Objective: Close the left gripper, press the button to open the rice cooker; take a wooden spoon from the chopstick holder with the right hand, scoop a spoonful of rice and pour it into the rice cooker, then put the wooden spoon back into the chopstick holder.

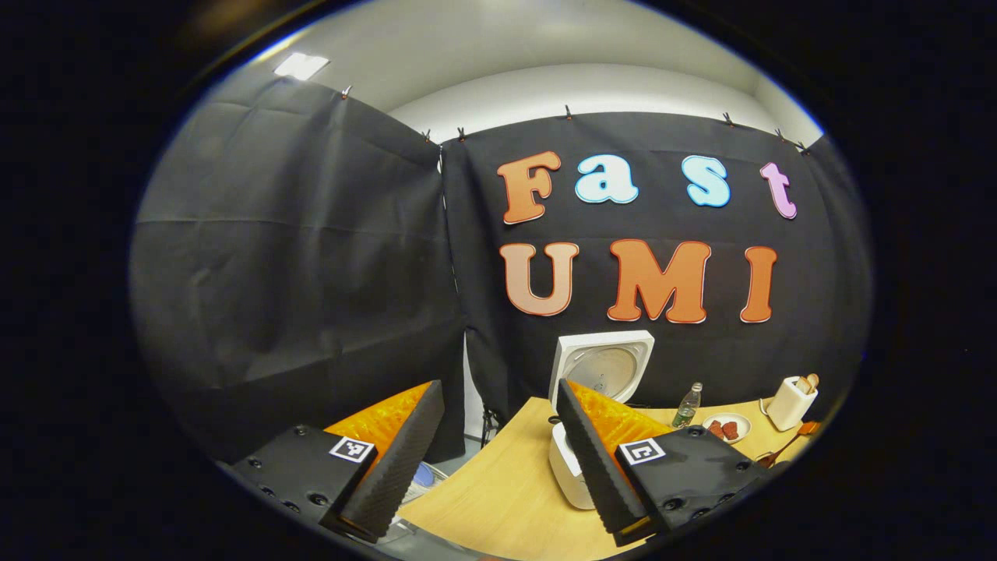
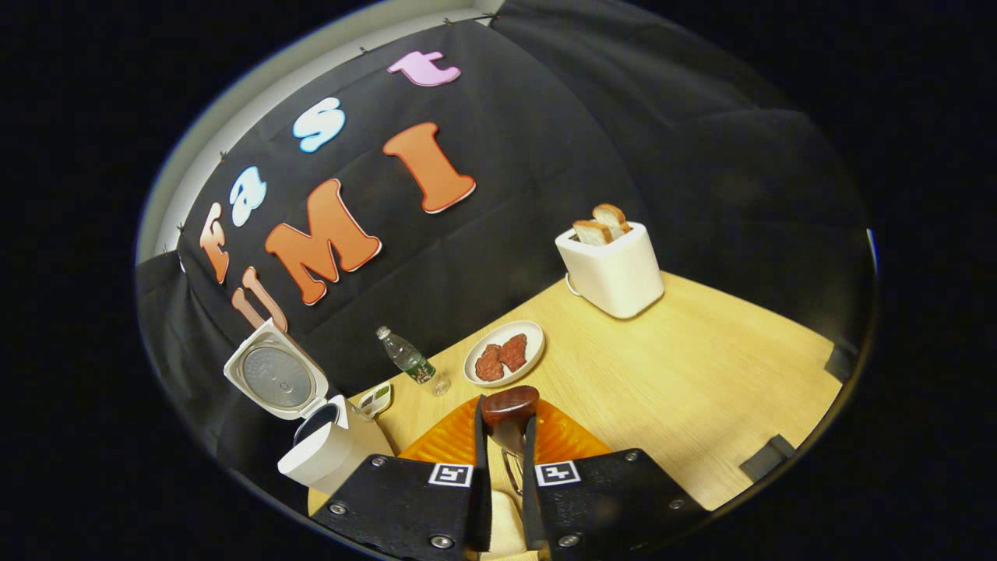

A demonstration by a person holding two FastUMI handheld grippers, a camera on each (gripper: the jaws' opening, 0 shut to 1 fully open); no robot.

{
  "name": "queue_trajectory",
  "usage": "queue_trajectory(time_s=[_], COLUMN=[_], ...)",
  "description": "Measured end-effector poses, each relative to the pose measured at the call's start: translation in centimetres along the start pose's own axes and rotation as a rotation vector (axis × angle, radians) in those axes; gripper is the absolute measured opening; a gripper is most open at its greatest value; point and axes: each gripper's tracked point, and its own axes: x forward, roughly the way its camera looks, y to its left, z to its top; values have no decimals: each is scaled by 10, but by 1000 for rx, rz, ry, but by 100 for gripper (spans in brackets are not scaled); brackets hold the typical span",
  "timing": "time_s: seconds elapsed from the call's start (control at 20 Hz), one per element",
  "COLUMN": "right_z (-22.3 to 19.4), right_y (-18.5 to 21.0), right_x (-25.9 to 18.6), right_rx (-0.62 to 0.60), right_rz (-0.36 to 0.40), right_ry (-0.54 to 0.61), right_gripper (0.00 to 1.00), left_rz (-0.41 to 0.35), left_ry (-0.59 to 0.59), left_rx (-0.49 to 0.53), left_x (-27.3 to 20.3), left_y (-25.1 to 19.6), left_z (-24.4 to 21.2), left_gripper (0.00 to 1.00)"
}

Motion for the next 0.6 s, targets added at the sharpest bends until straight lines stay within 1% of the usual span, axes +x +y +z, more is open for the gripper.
queue_trajectory(time_s=[0.15,0.2,0.35,0.5,0.6], right_z=[23,29,36,20,1], right_y=[25,34,74,107,123], right_x=[-26,-34,-60,-74,-77], right_rx=[-124,-149,-168,-158,-175], right_rz=[-3,0,51,91,96], right_ry=[-63,-84,-110,-102,-82], right_gripper=[15,15,15,15,15], left_rz=[-16,-18,-45,-90,-113], left_ry=[-6,-11,-24,-12,-10], left_rx=[8,4,-36,-60,-67], left_x=[12,16,31,46,56], left_y=[7,11,15,18,25], left_z=[-1,-1,0,-5,-7], left_gripper=[100,100,100,100,100])
